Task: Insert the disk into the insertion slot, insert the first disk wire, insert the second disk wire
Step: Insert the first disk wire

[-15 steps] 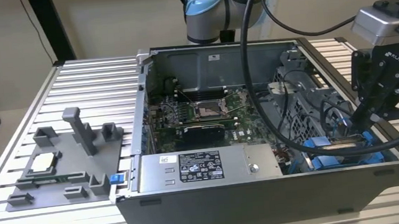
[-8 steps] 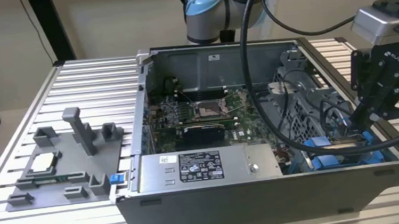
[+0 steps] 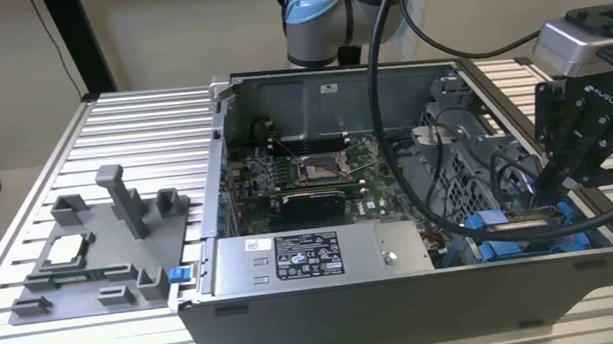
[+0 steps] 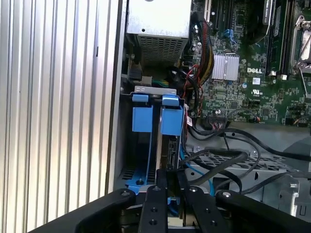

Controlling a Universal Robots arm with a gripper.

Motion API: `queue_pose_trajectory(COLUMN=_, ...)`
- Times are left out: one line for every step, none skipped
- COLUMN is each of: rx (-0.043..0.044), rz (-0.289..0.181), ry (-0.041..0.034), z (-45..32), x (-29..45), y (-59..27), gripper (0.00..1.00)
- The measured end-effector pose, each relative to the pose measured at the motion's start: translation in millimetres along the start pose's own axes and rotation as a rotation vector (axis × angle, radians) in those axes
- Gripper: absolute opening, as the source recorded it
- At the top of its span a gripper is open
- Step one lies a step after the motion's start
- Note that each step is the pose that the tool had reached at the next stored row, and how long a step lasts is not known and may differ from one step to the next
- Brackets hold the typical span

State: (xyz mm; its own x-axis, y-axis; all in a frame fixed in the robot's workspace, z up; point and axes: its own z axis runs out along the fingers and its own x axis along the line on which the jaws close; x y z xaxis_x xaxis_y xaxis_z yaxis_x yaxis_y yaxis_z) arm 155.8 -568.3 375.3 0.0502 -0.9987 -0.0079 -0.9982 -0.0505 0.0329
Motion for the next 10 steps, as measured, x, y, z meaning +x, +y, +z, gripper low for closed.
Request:
queue_pose_trajectory(rx=0.0, rz=0.0, ry=0.0, z=0.9, x=0.0, y=-0.7, gripper=0.0)
queue_pose_trajectory(rx=0.0, rz=0.0, ry=-0.0001, z=1.6, x=0.1, y=-1.3, gripper=0.0)
queue_pose_trajectory(rx=0.0, rz=0.0, ry=-0.0001, z=2.2, x=0.1, y=-1.9, gripper=0.0)
queue_pose_trajectory(rx=0.0, rz=0.0, ry=0.0, z=2.7, x=0.1, y=-2.3, gripper=0.0)
queue_pose_trajectory(rx=0.0, rz=0.0, ry=0.0, z=3.2, x=0.2, y=-2.8, gripper=0.0)
queue_pose_trajectory(rx=0.0, rz=0.0, ry=0.0, z=3.7, x=0.2, y=-3.3, gripper=0.0)
queue_pose_trajectory(rx=0.0, rz=0.0, ry=0.0, z=4.4, x=0.2, y=-3.7, gripper=0.0)
queue_pose_trajectory(rx=0.0, rz=0.0, ry=0.0, z=4.8, x=0.2, y=-3.9, gripper=0.0)
queue_pose_trajectory(rx=0.0, rz=0.0, ry=0.0002, z=4.9, x=0.2, y=-3.9, gripper=0.0)
queue_pose_trajectory(rx=0.0, rz=0.0, ry=0.0002, z=4.9, x=0.2, y=-3.9, gripper=0.0)
